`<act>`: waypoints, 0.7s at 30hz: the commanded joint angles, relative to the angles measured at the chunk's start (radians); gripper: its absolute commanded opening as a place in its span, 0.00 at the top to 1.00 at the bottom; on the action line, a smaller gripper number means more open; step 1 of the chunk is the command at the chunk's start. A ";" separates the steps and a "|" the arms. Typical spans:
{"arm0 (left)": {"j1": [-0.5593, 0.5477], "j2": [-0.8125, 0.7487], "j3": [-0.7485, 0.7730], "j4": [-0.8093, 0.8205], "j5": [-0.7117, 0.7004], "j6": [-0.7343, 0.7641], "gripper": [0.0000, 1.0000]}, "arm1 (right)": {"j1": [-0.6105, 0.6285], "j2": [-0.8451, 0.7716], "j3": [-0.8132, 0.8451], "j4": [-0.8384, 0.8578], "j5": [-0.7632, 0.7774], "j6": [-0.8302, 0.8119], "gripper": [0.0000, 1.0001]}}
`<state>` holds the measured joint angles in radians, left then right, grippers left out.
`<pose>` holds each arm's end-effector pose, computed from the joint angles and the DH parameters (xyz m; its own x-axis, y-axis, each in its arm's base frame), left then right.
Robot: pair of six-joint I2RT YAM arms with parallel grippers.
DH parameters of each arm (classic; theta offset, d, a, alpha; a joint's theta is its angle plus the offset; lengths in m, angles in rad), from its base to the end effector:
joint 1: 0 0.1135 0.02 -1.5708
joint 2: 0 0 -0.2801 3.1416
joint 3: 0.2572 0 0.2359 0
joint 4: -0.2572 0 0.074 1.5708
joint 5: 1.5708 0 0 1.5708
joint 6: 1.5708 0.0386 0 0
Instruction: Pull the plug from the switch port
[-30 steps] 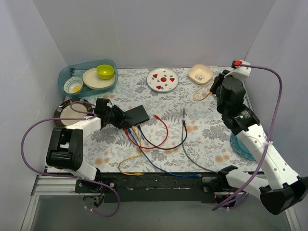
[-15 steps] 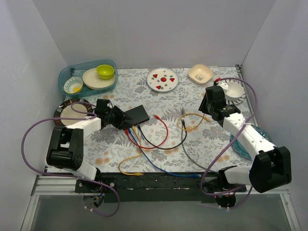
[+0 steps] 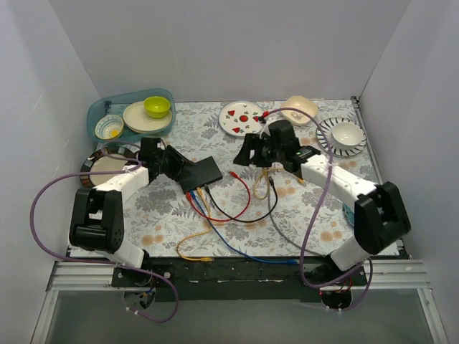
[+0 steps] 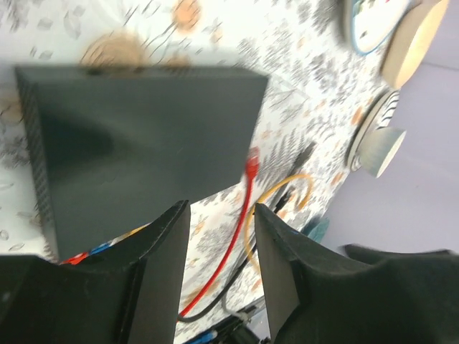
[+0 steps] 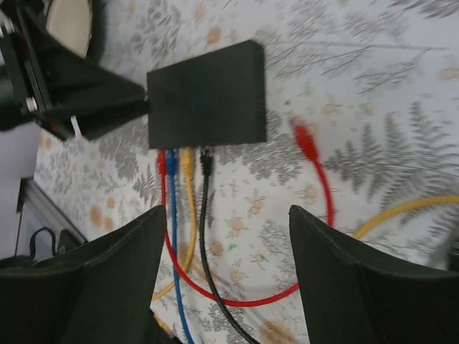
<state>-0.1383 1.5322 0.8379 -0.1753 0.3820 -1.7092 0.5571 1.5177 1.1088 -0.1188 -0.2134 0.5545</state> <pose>0.2890 -0.0548 0.2096 -0.2582 -0.8920 0.3711 -0.8000 -0.0179 -0.5997 0.2799 0.1840 0.3013 -0.7172 0.1595 -0.6784 -0.3463 0.7632 0.5456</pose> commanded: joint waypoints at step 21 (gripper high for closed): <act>0.031 0.069 0.040 -0.033 -0.026 0.033 0.60 | -0.188 -0.113 -0.110 -0.008 -0.081 -0.030 0.38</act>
<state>-0.1131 1.6131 0.8997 -0.2207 0.3489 -1.6867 0.3328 1.3834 0.8944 -0.0399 -0.2226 0.6083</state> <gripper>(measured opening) 0.406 0.593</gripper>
